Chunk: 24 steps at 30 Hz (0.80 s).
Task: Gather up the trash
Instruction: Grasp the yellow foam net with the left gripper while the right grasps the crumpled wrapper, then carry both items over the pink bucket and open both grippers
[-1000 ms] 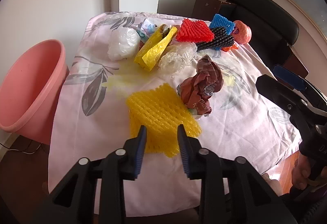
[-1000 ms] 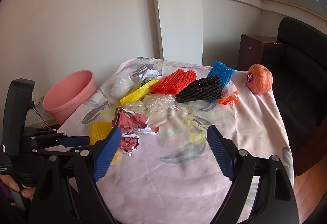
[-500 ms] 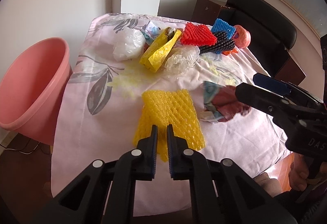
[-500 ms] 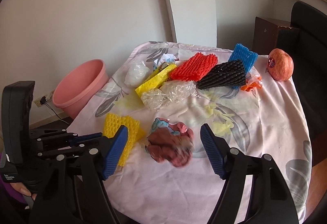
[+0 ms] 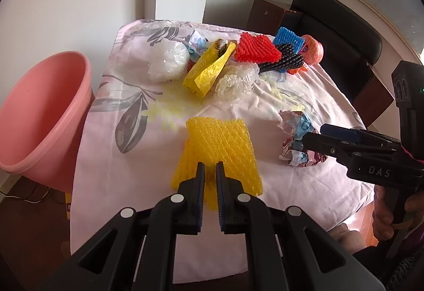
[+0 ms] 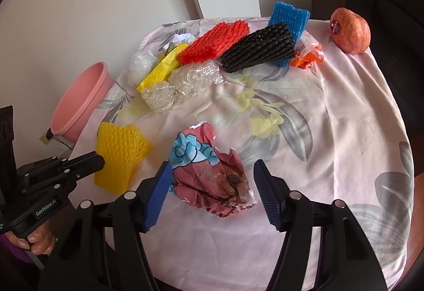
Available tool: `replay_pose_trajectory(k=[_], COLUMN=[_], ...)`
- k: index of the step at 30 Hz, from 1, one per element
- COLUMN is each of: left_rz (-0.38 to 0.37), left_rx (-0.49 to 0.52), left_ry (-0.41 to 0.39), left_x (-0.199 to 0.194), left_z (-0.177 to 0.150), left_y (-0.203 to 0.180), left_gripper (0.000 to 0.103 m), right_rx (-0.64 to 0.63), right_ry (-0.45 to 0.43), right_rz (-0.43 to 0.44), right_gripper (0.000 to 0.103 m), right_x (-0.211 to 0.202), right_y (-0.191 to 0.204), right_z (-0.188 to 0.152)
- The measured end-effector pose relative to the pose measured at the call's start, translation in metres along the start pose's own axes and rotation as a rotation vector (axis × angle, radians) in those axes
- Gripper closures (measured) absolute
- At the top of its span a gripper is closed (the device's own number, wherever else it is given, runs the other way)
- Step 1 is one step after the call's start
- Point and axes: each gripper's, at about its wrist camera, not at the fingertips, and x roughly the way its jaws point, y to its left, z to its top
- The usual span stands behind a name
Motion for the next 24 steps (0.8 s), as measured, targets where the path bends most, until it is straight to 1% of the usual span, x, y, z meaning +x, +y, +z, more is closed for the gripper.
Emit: replay_pose_trajectory(k=[4, 5, 6, 7, 10, 11, 12, 13, 21, 24], left_rz=[-0.002, -0.001, -0.001, -0.001, -0.002, -0.003, -0.002, -0.002, 0.033, 0.063], left_rx=[0.004, 0.004, 0.004, 0.005, 0.005, 0.004, 0.004, 0.002, -0.030, -0.053], left_ry=[-0.003, -0.004, -0.003, -0.003, -0.006, -0.009, -0.011, -0.015, -0.064, -0.091], left_x=[0.000, 0.000, 0.000, 0.000, -0.001, -0.002, -0.002, -0.003, -0.016, -0.023], left_z=[0.001, 0.002, 0.001, 0.001, 0.003, 0.005, 0.007, 0.008, 0.021, 0.027], left_y=[0.000, 0.000, 0.000, 0.000, 0.000, 0.000, 0.000, 0.001, 0.018, 0.030], left_gripper=[0.095, 0.095, 0.095, 0.095, 0.095, 0.095, 0.095, 0.095, 0.095, 0.095], right_rx=[-0.043, -0.051, -0.060, -0.065, -0.089, -0.095, -0.098, -0.101, -0.148, -0.171], right_ry=[0.009, 0.008, 0.009, 0.011, 0.002, -0.001, -0.005, -0.011, -0.061, -0.072], right_rz=[-0.009, -0.011, -0.014, 0.000, -0.005, -0.002, -0.001, 0.002, 0.031, 0.045], right_gripper=[0.050, 0.057, 0.071, 0.077, 0.080, 0.082, 0.088, 0.092, 0.095, 0.095], right_x=[0.000, -0.001, -0.001, 0.000, -0.002, -0.002, -0.003, -0.004, -0.006, -0.003], right_y=[0.007, 0.009, 0.010, 0.011, 0.016, 0.018, 0.019, 0.020, 0.043, 0.056], right_z=[0.000, 0.000, 0.000, 0.000, 0.001, 0.002, 0.003, 0.004, 0.029, 0.042])
